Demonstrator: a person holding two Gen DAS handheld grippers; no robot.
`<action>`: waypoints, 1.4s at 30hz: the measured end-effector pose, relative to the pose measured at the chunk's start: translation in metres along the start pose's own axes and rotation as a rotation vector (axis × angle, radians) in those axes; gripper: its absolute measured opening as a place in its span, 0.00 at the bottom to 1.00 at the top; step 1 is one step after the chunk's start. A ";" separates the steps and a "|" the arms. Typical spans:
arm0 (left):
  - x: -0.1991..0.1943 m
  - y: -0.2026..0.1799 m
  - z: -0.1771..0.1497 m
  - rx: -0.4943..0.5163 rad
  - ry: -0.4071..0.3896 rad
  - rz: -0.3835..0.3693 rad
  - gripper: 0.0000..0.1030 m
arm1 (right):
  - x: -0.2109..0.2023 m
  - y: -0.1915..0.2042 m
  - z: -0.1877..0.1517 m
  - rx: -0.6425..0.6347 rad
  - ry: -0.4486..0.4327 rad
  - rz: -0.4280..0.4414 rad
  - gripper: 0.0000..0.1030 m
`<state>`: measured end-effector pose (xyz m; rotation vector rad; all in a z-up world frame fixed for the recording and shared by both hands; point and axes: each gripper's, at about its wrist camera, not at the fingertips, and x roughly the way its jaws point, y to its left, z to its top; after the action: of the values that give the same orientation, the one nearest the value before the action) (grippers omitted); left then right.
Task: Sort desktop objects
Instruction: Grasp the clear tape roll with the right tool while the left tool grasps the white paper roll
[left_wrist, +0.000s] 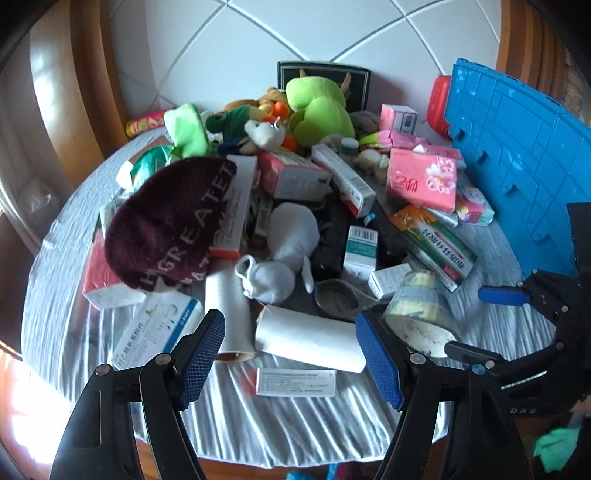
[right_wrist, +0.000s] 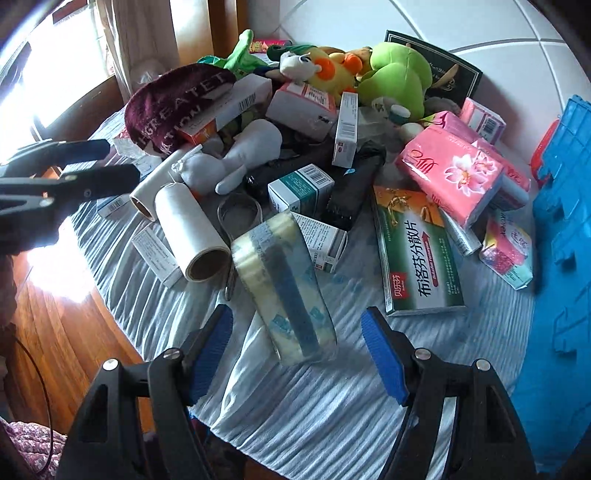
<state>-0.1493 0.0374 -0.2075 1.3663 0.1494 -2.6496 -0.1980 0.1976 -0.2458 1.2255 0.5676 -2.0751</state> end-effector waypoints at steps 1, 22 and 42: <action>0.006 -0.001 -0.001 -0.018 0.015 -0.006 0.71 | 0.006 -0.001 0.002 -0.012 0.006 0.002 0.70; 0.079 0.011 -0.011 -0.306 0.151 0.011 0.78 | 0.053 -0.005 0.015 -0.147 0.052 0.077 0.70; 0.079 -0.011 -0.022 -0.132 0.117 0.007 0.58 | 0.063 -0.005 0.003 -0.083 0.100 0.053 0.36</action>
<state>-0.1787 0.0448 -0.2842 1.4745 0.3262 -2.5052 -0.2255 0.1796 -0.3001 1.2875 0.6529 -1.9357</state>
